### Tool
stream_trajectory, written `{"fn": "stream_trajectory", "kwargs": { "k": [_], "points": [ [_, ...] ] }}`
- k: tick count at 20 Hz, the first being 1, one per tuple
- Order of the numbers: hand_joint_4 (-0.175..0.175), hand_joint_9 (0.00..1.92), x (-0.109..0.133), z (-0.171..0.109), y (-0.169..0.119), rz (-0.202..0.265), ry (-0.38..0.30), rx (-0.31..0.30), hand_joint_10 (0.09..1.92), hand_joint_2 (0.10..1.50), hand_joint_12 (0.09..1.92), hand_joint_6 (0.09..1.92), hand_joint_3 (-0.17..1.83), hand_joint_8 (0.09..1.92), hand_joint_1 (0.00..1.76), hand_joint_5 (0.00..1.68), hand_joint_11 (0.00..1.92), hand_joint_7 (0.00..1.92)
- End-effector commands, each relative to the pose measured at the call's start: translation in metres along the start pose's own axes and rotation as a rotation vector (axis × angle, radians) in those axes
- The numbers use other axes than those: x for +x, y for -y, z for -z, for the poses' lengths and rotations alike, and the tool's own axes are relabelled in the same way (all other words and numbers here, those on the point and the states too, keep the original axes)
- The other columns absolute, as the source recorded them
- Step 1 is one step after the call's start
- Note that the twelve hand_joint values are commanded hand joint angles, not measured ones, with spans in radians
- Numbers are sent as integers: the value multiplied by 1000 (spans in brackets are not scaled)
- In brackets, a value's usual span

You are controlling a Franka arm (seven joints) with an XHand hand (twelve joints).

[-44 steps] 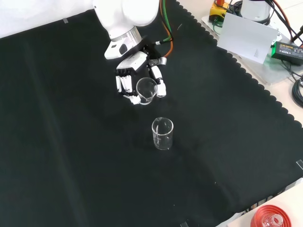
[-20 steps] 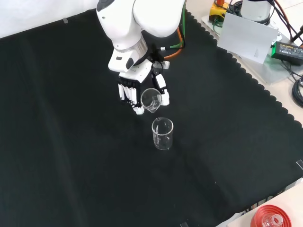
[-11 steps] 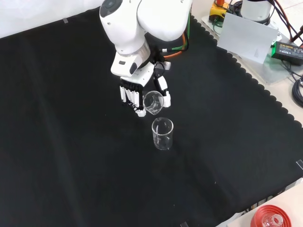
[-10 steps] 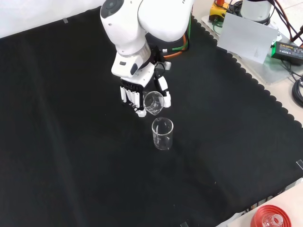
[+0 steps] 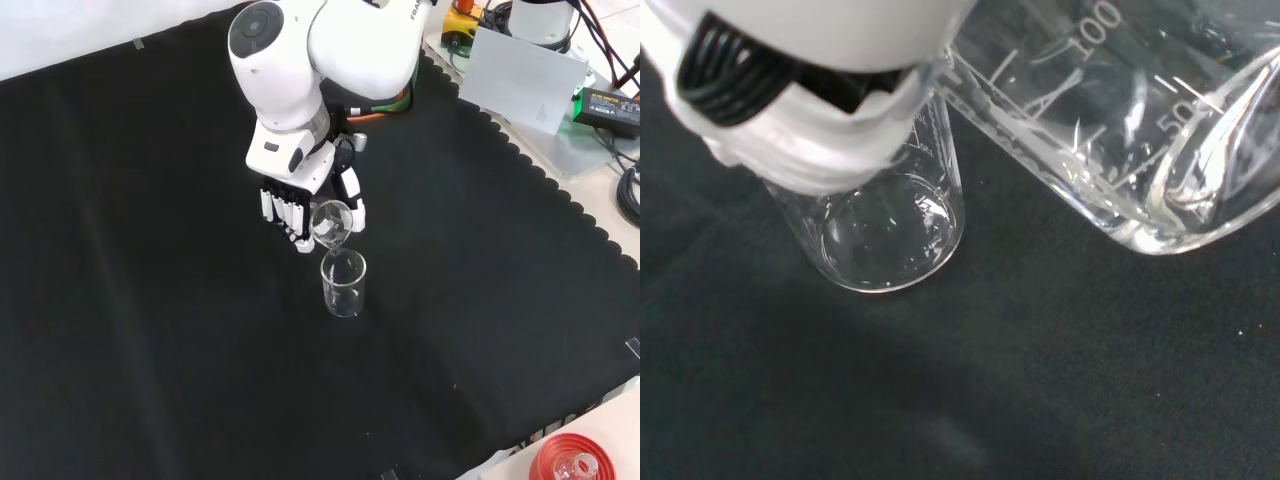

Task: Pour the water from the handheld beaker into the one on the table.

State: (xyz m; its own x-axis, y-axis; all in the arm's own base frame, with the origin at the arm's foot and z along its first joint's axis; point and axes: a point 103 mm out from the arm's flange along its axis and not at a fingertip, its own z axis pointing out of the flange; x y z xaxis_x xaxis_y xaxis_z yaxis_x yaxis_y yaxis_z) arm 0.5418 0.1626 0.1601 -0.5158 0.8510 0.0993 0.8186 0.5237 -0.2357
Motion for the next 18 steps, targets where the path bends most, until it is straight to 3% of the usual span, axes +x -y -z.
{"fn": "stream_trajectory", "kwargs": {
  "k": [1, 18],
  "points": [
    [-175, 1579, 4, 0, -2, -1, 30, 36, 101, 742, 946, 286, 404, 155, 1319, 1415, 1033, 1504],
    [-175, 1588, 8, 9, -6, -47, 107, 122, 97, 728, 941, 284, 428, 151, 1320, 1420, 1046, 1510]
  ]
}}
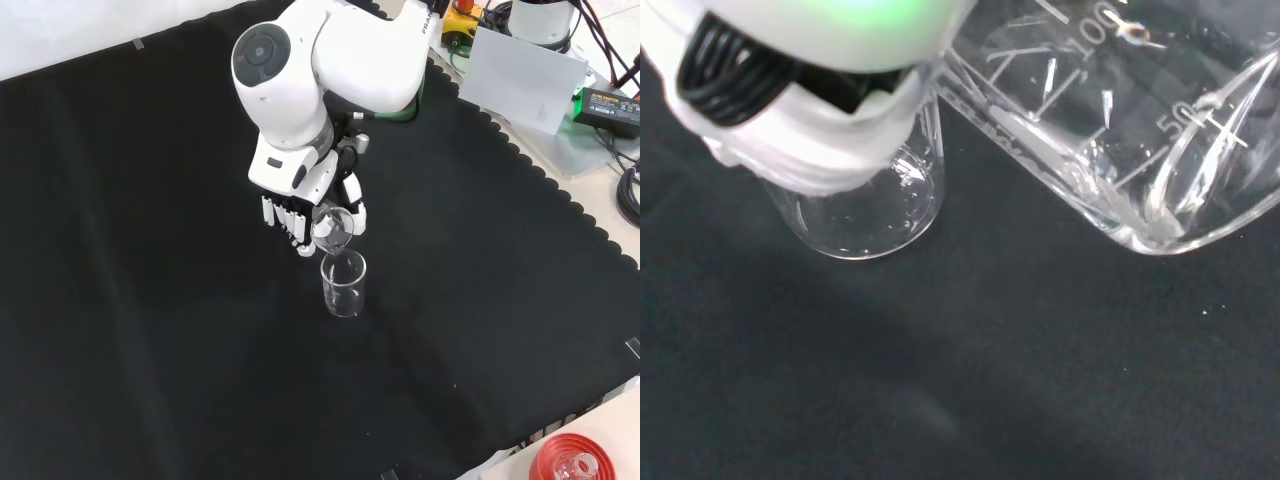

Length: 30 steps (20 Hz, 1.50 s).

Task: Pour the water from the handheld beaker into the one on the table.

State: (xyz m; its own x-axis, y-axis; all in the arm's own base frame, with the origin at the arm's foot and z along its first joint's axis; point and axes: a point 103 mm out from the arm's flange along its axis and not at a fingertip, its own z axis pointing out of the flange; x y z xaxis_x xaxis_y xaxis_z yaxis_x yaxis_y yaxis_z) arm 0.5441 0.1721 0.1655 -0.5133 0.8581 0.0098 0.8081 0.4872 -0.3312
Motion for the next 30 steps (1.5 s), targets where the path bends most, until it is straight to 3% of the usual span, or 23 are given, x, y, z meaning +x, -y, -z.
{"fn": "stream_trajectory", "kwargs": {
  "k": [1, 9, 30],
  "points": [
    [-175, 1588, 0, 3, 0, -19, 23, 27, 97, 728, 941, 284, 429, 150, 1320, 1420, 1047, 1510],
    [-175, 1592, 1, 6, 1, -42, 48, 39, 95, 723, 940, 284, 438, 149, 1320, 1421, 1061, 1512],
    [-175, 1619, 10, 11, -2, -43, 100, 85, 87, 716, 866, 287, 450, 144, 1321, 1421, 1184, 1516]
  ]
}}
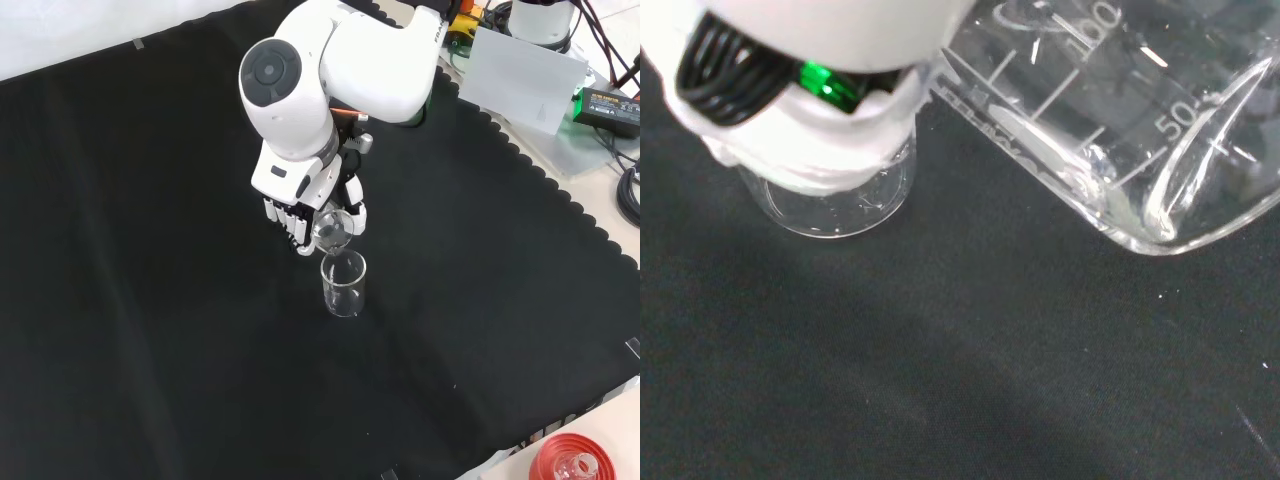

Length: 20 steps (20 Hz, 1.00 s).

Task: Pour the water from the handheld beaker into the one on the table.

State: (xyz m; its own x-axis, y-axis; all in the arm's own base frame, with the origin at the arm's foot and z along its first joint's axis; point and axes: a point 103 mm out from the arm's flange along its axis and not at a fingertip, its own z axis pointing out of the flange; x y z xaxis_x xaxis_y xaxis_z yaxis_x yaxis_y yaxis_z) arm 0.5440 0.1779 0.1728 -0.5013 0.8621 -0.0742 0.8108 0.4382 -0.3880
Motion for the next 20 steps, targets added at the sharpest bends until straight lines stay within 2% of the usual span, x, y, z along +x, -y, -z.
{"fn": "stream_trajectory", "kwargs": {
  "k": [1, 20],
  "points": [
    [-175, 1619, 5, 4, -1, -2, 35, 27, 87, 716, 865, 287, 450, 144, 1321, 1421, 1184, 1516],
    [-175, 1625, 12, 10, -4, -20, 142, 115, 87, 716, 852, 287, 451, 144, 1321, 1421, 1193, 1517]
  ]
}}
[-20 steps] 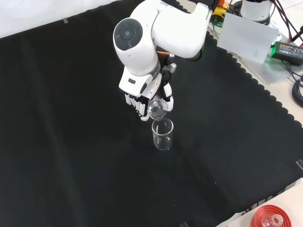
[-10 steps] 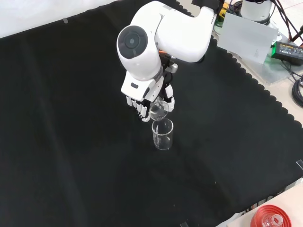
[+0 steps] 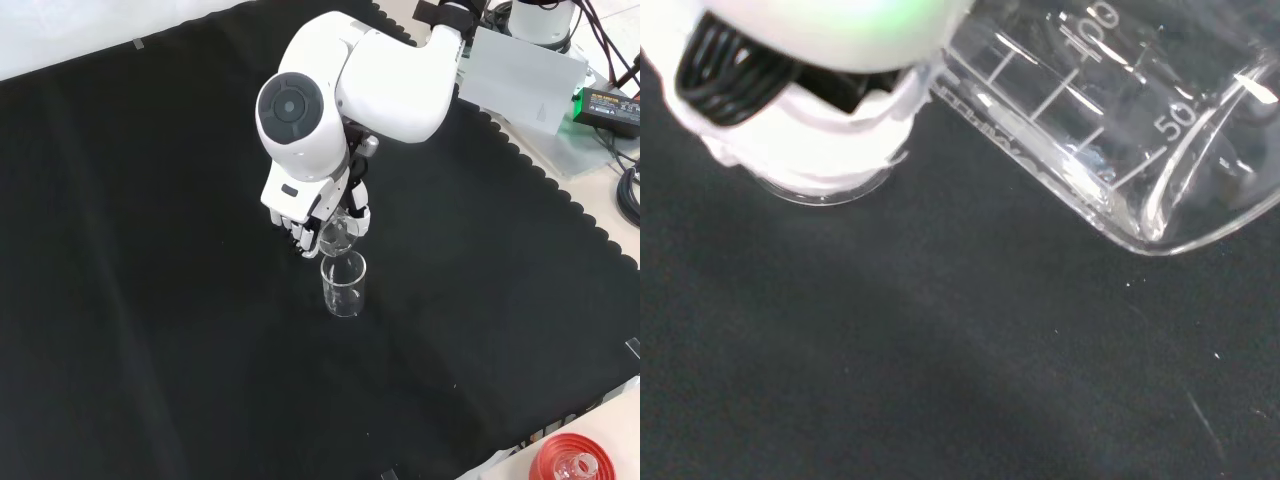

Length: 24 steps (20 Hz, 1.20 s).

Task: Pour the water from the handheld beaker into the one on the table.

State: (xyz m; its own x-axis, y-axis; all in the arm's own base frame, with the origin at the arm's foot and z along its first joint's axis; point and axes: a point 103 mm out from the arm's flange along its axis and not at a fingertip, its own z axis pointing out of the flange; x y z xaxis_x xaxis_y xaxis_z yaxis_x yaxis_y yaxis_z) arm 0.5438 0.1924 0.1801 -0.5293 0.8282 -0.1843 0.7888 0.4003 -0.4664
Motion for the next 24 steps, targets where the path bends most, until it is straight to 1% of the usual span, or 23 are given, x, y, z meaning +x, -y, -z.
{"fn": "stream_trajectory", "kwargs": {
  "k": [1, 9, 24],
  "points": [
    [-175, 1625, 1, 0, 0, -10, 27, 32, 87, 716, 851, 287, 451, 144, 1321, 1421, 1193, 1517],
    [-175, 1626, 4, 4, 0, -13, 61, 68, 87, 716, 845, 287, 451, 144, 1321, 1421, 1195, 1517],
    [-175, 1629, 12, 10, 0, -16, 101, 89, 87, 715, 839, 287, 451, 144, 1321, 1421, 1198, 1517]
  ]
}}
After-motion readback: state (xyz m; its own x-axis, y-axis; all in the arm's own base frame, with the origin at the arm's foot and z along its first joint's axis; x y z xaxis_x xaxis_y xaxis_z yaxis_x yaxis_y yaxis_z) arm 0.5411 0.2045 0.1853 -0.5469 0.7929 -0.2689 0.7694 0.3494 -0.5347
